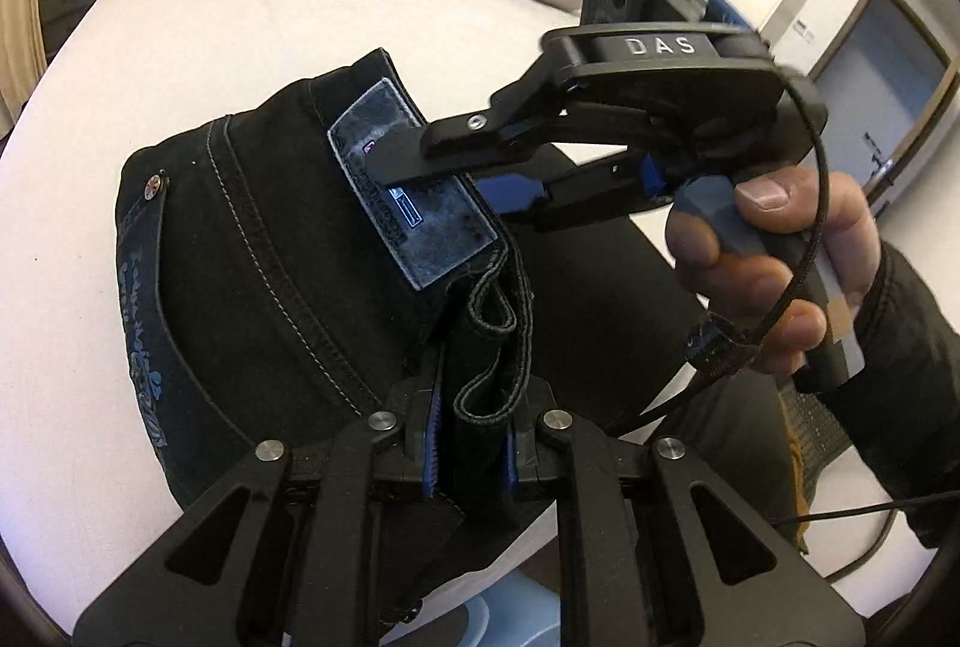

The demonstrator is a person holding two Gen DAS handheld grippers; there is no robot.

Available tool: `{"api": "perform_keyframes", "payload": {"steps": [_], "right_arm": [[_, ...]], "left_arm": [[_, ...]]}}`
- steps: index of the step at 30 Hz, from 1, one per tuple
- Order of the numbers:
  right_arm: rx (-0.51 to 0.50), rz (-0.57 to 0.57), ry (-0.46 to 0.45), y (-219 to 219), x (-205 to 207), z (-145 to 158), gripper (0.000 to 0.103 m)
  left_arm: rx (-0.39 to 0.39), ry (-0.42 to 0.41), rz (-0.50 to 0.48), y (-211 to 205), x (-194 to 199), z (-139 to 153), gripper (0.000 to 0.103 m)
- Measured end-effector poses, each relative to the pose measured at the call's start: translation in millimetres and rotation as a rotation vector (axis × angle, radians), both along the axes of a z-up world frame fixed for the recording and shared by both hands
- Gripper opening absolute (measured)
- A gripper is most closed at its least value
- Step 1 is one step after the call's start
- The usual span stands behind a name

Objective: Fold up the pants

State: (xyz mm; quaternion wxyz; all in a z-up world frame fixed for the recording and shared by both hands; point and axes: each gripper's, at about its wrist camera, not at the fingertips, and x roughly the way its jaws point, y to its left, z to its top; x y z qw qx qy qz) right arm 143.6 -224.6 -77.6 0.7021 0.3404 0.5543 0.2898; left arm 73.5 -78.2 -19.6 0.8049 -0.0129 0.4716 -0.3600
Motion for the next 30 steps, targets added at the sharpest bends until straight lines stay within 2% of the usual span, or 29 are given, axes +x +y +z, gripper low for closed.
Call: {"api": "perform_keyframes", "payload": {"steps": [1, 5, 10, 15, 20, 30], "right_arm": [[-0.017, 0.005, -0.012, 0, 0, 2, 0.028], [-0.094, 0.001, -0.051, -8, -5, 13, 0.018], [-0.12, -0.062, -0.073, -40, -19, 19, 0.016], [-0.137, -0.159, -0.055, -90, -37, 16, 0.015], [-0.145, -0.23, -0.04, -134, -50, 11, 0.014], [-0.152, -0.258, -0.023, -163, -56, -9, 0.013]], "left_arm": [[0.006, 0.0, -0.004, -4, -1, 2, 0.013], [0.015, 0.002, -0.028, -15, -1, 2, 0.013], [0.011, -0.004, -0.096, -62, 2, 8, 0.013], [-0.02, 0.0, -0.186, -119, 2, 18, 0.013], [0.004, -0.006, -0.264, -180, -2, 13, 0.013], [0.042, 0.03, -0.288, -220, 13, -5, 0.013]]}}
